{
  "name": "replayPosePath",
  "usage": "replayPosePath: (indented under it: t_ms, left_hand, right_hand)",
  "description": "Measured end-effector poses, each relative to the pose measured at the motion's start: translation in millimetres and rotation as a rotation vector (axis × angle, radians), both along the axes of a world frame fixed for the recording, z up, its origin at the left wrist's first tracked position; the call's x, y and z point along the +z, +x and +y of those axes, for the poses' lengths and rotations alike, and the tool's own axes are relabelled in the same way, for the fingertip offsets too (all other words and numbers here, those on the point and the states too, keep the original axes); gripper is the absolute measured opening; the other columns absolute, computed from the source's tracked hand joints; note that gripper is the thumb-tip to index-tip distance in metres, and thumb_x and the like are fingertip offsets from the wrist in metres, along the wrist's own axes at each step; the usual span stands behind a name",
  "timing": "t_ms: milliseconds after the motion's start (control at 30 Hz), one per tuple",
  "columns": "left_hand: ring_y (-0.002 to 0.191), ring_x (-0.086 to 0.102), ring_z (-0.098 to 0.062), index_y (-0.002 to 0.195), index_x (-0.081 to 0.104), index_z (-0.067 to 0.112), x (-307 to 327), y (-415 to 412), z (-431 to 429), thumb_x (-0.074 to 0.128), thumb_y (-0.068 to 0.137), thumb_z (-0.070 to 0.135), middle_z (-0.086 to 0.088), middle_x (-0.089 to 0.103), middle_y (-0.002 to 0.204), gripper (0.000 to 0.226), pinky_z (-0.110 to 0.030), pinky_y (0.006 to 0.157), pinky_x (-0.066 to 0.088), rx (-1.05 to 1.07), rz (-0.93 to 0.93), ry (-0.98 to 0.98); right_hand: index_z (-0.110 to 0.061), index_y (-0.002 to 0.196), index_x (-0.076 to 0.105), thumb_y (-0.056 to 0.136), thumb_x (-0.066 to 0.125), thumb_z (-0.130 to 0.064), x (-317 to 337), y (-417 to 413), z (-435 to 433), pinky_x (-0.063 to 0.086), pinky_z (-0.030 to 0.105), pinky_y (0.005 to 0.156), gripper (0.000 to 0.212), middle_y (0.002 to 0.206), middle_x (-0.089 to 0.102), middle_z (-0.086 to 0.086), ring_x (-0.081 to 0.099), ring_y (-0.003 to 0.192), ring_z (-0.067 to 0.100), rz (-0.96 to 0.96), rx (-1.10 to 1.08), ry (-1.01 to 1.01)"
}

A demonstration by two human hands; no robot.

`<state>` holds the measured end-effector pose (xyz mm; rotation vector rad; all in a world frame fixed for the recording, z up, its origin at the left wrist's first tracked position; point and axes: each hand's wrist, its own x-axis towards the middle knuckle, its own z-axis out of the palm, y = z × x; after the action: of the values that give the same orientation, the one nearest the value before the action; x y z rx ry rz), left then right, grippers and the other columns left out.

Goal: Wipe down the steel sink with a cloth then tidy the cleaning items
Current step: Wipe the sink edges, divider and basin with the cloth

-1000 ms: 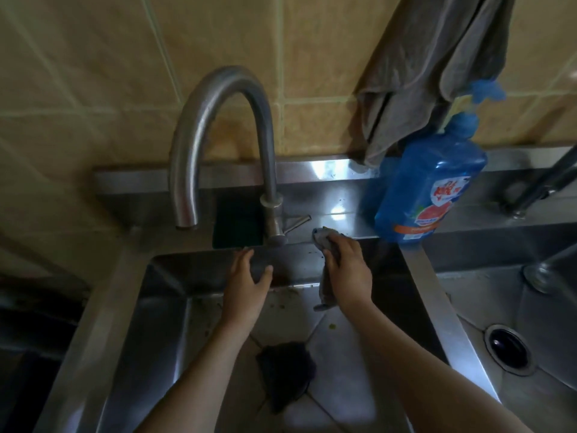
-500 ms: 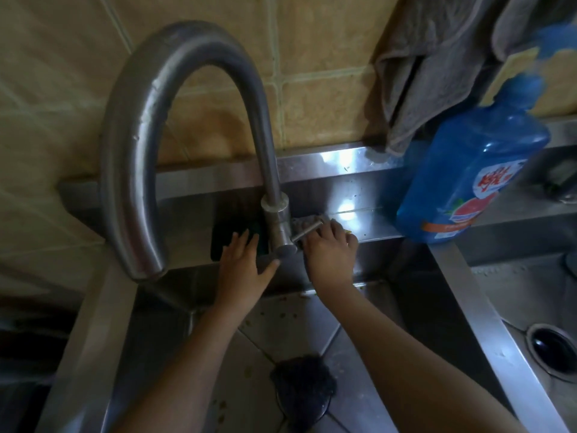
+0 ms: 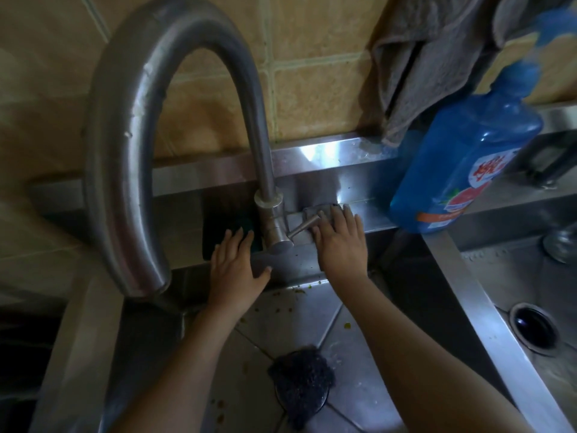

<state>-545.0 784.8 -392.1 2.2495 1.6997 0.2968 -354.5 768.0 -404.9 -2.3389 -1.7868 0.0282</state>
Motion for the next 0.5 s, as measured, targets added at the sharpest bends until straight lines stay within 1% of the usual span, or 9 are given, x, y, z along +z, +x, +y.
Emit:
replayPosePath:
  t_ms: [33,67,133,200,233,367,500]
  left_hand:
    - [0.145,0.0,-0.019,0.146,0.02,0.018,0.1,-0.6,-0.1,0.056,0.086,0.041,-0.003,0.013,0.156,0.074,-0.035,0.116,-0.002,-0.007,0.002,-0.006]
    - [0.145,-0.001,-0.019,0.147,0.019,0.018,0.2,-0.9,-0.3,0.056,0.086,0.041,-0.002,0.012,0.156,0.075,-0.035,0.116,-0.002,-0.012,0.006,-0.012]
    - [0.145,-0.002,-0.019,0.147,0.017,0.019,-0.1,-1.2,-0.4,0.057,0.085,0.041,-0.002,0.011,0.156,0.077,-0.035,0.116,-0.002,-0.015,0.013,-0.01]
    - [0.145,-0.002,-0.019,0.147,0.017,0.019,0.1,-0.8,-0.9,0.058,0.085,0.041,-0.003,0.011,0.156,0.078,-0.035,0.116,-0.002,-0.014,0.01,-0.005]
    - [0.145,-0.002,-0.019,0.147,0.016,0.019,0.5,-0.4,-1.2,0.058,0.084,0.041,-0.002,0.01,0.156,0.078,-0.035,0.116,-0.002,-0.014,0.006,-0.006]
    - [0.145,-0.004,-0.019,0.147,0.014,0.019,0.3,0.2,-1.6,0.058,0.084,0.042,-0.002,0.008,0.157,0.08,-0.034,0.115,-0.005,-0.018,0.001,-0.014]
    - [0.145,-0.005,-0.019,0.147,0.014,0.019,-1.1,-0.9,-2.3,0.061,0.082,0.041,-0.002,0.007,0.157,0.084,-0.033,0.115,-0.005,-0.02,0.004,-0.015]
  right_hand:
    - [-0.013,0.131,0.052,0.095,0.015,-0.038,-0.1,7.7,-0.9,0.009,0.041,0.113,0.057,0.142,0.043,0.018,0.031,0.137,0.034,-0.004,-0.01,0.009]
    - [-0.011,0.133,0.05,0.096,0.014,-0.038,-1.0,16.0,-1.4,0.008,0.042,0.114,0.058,0.142,0.042,0.02,0.03,0.137,0.035,-0.005,-0.027,0.023]
    - [-0.008,0.13,0.053,0.095,0.017,-0.035,-2.1,31.7,-2.1,0.017,0.047,0.113,0.057,0.137,0.046,0.024,0.036,0.133,0.039,-0.012,-0.07,0.044]
    - [-0.005,0.125,0.056,0.093,0.02,-0.033,-2.7,45.5,-4.3,0.026,0.053,0.109,0.056,0.131,0.05,0.026,0.043,0.127,0.042,-0.002,-0.12,0.07]
    - [-0.004,0.125,0.056,0.093,0.02,-0.033,-1.7,50.1,-6.1,0.028,0.053,0.107,0.056,0.13,0.051,0.027,0.044,0.125,0.044,0.018,-0.145,0.078]
    - [-0.003,0.124,0.056,0.091,0.023,-0.034,-2.0,50.0,-6.9,0.031,0.054,0.105,0.056,0.129,0.051,0.026,0.045,0.123,0.045,0.055,-0.207,0.147]
    - [-0.006,0.126,0.056,0.091,0.022,-0.036,-3.3,31.6,-1.1,0.029,0.053,0.108,0.057,0.135,0.047,0.024,0.038,0.13,0.042,0.151,-0.288,0.166]
